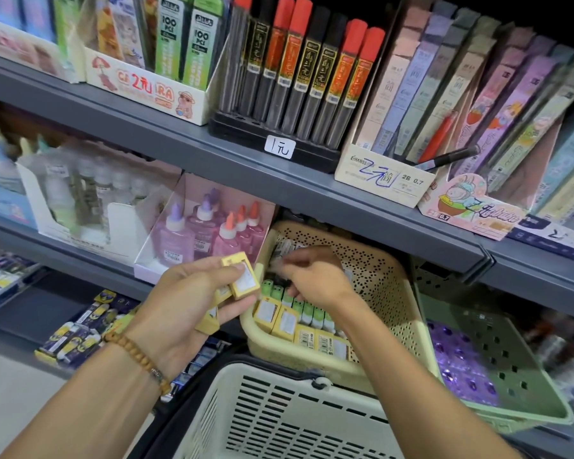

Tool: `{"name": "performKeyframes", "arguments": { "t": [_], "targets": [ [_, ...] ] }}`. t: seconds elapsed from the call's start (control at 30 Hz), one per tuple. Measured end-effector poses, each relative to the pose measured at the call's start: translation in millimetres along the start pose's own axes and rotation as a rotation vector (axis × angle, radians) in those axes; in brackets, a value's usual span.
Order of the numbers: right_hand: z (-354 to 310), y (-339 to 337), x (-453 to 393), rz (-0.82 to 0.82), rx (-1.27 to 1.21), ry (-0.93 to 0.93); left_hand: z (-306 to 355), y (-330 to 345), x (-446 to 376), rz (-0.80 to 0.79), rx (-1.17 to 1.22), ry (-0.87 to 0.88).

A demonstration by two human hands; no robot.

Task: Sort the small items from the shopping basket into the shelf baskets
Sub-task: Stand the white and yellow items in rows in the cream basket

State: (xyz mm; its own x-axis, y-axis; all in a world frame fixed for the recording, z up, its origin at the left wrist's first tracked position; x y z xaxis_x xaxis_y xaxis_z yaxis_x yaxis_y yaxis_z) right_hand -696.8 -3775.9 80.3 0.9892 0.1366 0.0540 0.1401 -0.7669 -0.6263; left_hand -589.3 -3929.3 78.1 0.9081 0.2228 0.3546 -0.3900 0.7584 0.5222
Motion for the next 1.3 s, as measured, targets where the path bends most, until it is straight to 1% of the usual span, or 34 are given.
{"name": "performKeyframes", "arguments": {
  "t": [0.03, 0.07, 0.13, 0.17, 0.2, 0.23, 0.33, 0.43, 0.5, 0.57, 0.6, 0.67, 0.7, 0.73, 0.77, 0.83, 0.93, 0.97, 1.03, 1.1, 1.17, 1.23, 1.3],
  "targets": [
    [-6.5, -3.6, 7.9, -0.034, -0.061, -0.06, -0.3, 0.8, 0.2, -0.012, -0.005, -0.012],
    [-14.7, -6.5, 17.1, -0.117, -0.141, -0.122, -0.7, 1.7, 0.4, -0.035, -0.01, -0.025],
    [-29.2, -8.6, 33.7, -0.337, -0.271, -0.217, -1.5, 6.7, 3.1, -0.11, -0.029, -0.05],
    [-34.3, -9.8, 39.5, -0.413, -0.271, -0.25, -2.0, 9.2, 5.2, -0.145, -0.035, -0.058],
    [-37.1, -11.6, 42.3, -0.449, -0.243, -0.266, -2.6, 11.2, 7.5, -0.17, -0.039, -0.067],
    [-38.8, -14.1, 43.4, -0.446, -0.217, -0.261, -3.4, 12.8, 9.8, -0.185, -0.044, -0.084],
    [-36.8, -25.0, 45.9, -0.403, -0.258, -0.188, -8.6, 16.3, 14.3, -0.193, -0.014, -0.168],
    [-32.5, -31.4, 53.5, -0.436, -0.28, -0.16, -14.6, 21.9, 16.6, -0.229, 0.005, -0.243],
    [-27.6, -34.2, 55.0, -0.466, -0.311, -0.127, -16.8, 25.1, 18.8, -0.268, 0.013, -0.263],
    [-18.2, -39.7, 52.3, -0.458, -0.393, -0.053, -17.8, 24.5, 19.8, -0.264, 0.023, -0.25],
    [-11.5, -44.5, 49.9, -0.425, -0.473, -0.002, -16.9, 22.7, 19.4, -0.244, 0.023, -0.229],
    [6.5, -56.8, 44.8, -0.294, -0.588, 0.122, -13.6, 19.6, 19.2, -0.212, 0.027, -0.182],
    [17.7, -61.9, 43.1, -0.227, -0.576, 0.178, -11.5, 18.9, 19.1, -0.208, 0.032, -0.164],
    [28.4, -64.9, 42.7, -0.184, -0.511, 0.223, -9.8, 19.0, 19.2, -0.213, 0.036, -0.149],
    [37.3, -64.5, 43.3, -0.173, -0.413, 0.254, -8.8, 19.3, 19.4, -0.219, 0.028, -0.135],
    [48.0, -55.1, 45.9, -0.224, -0.248, 0.284, -8.5, 19.4, 20.0, -0.206, -0.025, -0.102],
    [46.0, -36.4, 51.8, -0.31, -0.131, 0.257, -9.2, 19.3, 20.8, -0.164, -0.077, -0.077],
    [42.0, -34.1, 52.6, -0.302, -0.076, 0.209, -9.8, 19.4, 21.5, -0.156, -0.092, -0.079],
    [31.2, -36.7, 54.1, -0.206, -0.018, 0.08, -11.2, 19.9, 22.1, -0.14, -0.151, -0.069],
    [17.8, -43.4, 57.1, -0.098, -0.168, -0.015, -12.1, 22.1, 22.4, -0.138, -0.21, -0.043],
    [3.6, -45.0, 62.5, -0.135, -0.331, -0.061, -13.1, 25.1, 22.2, -0.157, -0.267, -0.014],
    [-6.4, -40.3, 68.5, -0.199, -0.34, -0.104, -14.9, 27.8, 22.2, -0.186, -0.328, 0.011],
    [-10.2, -37.1, 70.3, -0.216, -0.373, -0.094, -15.6, 30.1, 22.8, -0.213, -0.376, 0.043]
  ]
}}
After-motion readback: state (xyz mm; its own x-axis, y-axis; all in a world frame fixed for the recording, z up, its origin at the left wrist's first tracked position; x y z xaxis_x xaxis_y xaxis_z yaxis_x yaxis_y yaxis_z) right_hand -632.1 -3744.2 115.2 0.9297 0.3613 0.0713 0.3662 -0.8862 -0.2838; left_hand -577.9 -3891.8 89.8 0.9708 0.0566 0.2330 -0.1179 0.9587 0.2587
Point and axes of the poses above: each hand's wrist, its own x-axis away from the middle knuckle, its own y-axis out of the palm, z = x × y, the point moved 3 cm from there along -x, towards the middle knuckle, and after that the axes turned 4 degrees about z, right-handed, at the moved point
